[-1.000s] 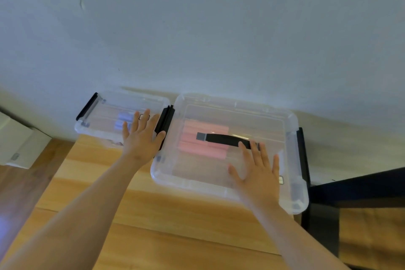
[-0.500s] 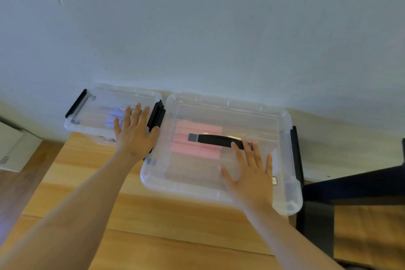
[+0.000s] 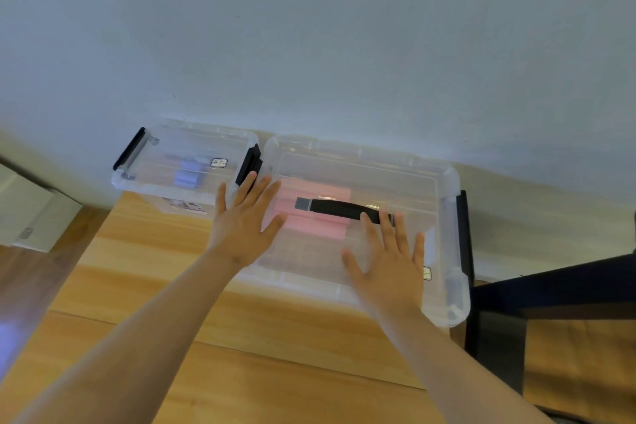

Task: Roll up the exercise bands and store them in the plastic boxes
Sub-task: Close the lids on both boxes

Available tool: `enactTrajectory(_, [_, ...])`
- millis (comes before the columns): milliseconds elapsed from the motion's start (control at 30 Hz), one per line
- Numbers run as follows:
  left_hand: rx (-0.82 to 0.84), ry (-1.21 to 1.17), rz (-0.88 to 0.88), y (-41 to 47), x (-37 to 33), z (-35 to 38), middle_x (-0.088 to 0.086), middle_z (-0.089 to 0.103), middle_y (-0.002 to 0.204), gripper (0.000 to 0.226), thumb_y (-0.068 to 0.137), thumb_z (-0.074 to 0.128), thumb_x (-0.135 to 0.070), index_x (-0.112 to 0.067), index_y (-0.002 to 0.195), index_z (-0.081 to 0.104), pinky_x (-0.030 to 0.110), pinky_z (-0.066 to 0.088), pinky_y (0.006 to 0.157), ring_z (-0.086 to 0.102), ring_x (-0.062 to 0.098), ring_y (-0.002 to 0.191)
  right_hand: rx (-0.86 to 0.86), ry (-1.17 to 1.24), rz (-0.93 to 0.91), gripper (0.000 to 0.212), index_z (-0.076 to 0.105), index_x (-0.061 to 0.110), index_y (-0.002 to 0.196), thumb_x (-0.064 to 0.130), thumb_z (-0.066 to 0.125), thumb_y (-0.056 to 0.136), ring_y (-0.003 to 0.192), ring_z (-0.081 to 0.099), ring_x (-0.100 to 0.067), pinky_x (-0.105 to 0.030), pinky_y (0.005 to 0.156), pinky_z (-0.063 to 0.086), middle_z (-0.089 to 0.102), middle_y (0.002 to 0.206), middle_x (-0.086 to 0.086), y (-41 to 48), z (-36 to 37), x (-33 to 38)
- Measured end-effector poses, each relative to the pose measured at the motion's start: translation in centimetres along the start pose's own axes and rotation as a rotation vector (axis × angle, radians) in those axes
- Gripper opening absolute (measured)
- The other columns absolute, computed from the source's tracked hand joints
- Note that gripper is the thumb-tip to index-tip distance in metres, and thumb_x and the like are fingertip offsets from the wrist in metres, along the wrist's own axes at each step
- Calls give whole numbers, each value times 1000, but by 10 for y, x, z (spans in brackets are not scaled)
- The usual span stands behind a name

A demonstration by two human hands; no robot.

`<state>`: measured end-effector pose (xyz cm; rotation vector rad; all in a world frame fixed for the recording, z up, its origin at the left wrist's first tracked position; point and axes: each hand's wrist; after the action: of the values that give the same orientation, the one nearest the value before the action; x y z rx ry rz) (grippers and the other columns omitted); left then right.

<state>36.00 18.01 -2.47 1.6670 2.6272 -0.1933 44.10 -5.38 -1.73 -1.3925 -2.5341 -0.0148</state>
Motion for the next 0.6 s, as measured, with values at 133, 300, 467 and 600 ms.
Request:
enactTrajectory(133, [-11,-21,-12,-6,5,0,-12,3,163,84,82,-6,-68,-31,155,8,48,-14,118,-13,8,149,-56,31,-19,78,11,33,152,67,3,82,146,-16,-18,-47,114,-16,0,161,0,0,4,7])
enactTrajectory(300, [-30,-46,-23,-6,16,-1,-11,11,162,82,84,0,-68,-30,155,15,47,-9,120,-8,8,149,-12,29,-34,77,3,34,152,66,0,82,144,-23,-18,-48,114,-18,-7,161,0,3,6,15])
enactTrajectory(467, [-39,-78,27,4,22,-6,-7,19,161,83,84,6,-68,-26,152,24,45,-6,121,-3,8,150,0,14,-21,76,1,34,152,65,-1,83,143,-26,-18,-49,114,-18,-11,160,-1,6,9,18])
enactTrajectory(600, [26,-83,5,5,20,-12,-7,13,163,73,91,18,-65,-26,153,20,47,-7,121,-8,9,149,22,2,-25,77,-2,35,151,64,-4,80,143,-28,-18,-49,112,-20,-13,160,0,5,7,17])
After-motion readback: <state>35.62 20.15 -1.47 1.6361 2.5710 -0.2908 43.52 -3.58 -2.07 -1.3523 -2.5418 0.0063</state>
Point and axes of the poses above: each hand's wrist, its own y-axis towards the middle knuckle, its own z-axis out of the palm, x = y × z
